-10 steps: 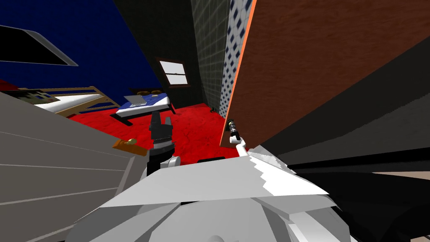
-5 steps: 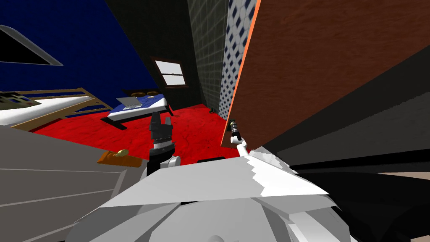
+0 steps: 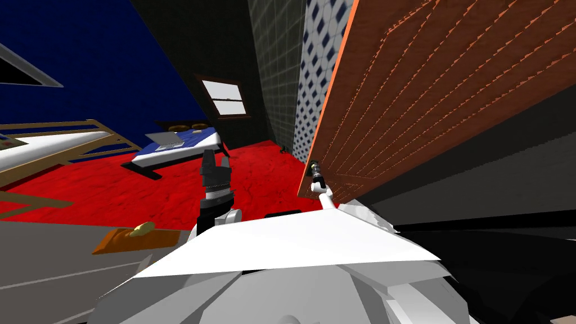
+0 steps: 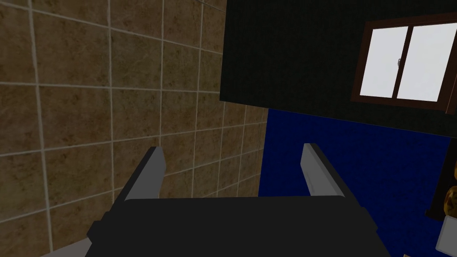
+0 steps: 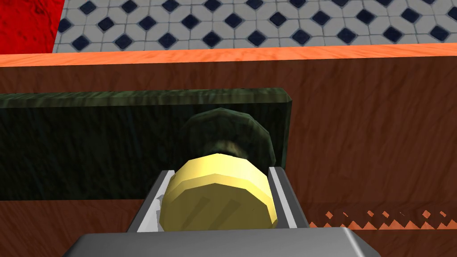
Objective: Push the door open
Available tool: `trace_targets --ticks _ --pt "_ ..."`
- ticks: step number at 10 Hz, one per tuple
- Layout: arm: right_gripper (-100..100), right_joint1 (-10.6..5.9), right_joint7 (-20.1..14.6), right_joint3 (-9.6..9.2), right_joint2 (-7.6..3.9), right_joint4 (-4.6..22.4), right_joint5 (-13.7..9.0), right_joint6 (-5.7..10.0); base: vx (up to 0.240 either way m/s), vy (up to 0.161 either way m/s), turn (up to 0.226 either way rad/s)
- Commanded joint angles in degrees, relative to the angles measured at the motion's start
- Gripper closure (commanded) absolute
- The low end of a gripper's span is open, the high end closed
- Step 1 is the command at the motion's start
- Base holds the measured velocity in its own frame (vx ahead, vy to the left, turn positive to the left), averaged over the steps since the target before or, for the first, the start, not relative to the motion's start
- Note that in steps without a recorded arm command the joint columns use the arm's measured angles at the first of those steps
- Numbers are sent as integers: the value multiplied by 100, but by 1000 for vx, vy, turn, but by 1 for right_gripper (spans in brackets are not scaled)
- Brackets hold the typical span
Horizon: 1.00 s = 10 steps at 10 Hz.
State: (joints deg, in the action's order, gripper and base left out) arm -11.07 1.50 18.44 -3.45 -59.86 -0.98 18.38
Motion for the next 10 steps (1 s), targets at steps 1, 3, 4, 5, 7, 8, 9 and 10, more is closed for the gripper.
trace_targets --ticks 1,3,4,5,7,8,9,10 --pt "100 7 25 127 -37 -69 -21 18 209 74 -72" --pt "100 16 53 263 -30 -77 -46 18 205 63 -66" --pt "100 20 66 323 -21 -81 -57 18 181 77 -56" --pt "100 25 81 397 -3 -86 -71 18 173 84 -81" --pt "100 40 90 408 0 -69 -69 10 123 46 -47" --pt "100 47 106 508 -31 -81 -87 16 129 25 -32" --pt "100 51 112 537 -36 -86 -92 15 205 31 -48" --pt "100 59 126 601 -46 -97 -102 13 186 22 -43"
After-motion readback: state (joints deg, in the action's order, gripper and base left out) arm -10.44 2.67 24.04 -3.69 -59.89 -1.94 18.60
